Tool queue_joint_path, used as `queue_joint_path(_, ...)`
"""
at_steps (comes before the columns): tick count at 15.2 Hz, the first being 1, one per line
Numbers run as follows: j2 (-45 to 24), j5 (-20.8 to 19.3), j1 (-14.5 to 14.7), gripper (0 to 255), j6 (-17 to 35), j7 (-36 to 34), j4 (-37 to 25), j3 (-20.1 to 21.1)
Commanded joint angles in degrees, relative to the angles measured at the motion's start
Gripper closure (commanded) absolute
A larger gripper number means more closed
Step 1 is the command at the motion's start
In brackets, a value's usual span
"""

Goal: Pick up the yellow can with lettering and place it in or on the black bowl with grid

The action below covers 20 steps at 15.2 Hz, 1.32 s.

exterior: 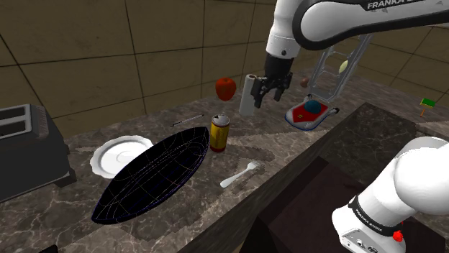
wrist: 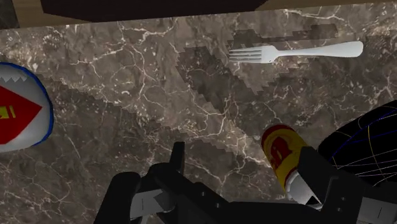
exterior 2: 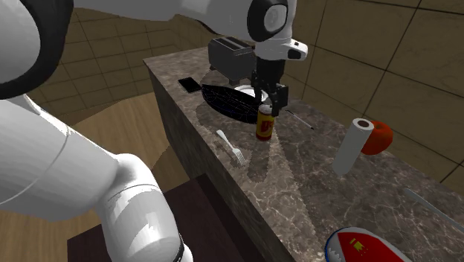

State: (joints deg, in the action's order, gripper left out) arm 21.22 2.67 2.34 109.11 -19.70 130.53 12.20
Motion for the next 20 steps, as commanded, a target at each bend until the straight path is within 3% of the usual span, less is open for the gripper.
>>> queue_joint_path(1,-3.7,0.0,0.3,0,2.4,-1.8,-1.3,1.3)
queue_joint_path(12,-26.5,-4.4,2.3,0,11.4,-11.2,-15.1,5.7)
queue_joint_path(20,-29.2,-5.5,2.6,0,16.8,-11.9,-12.2,5.6)
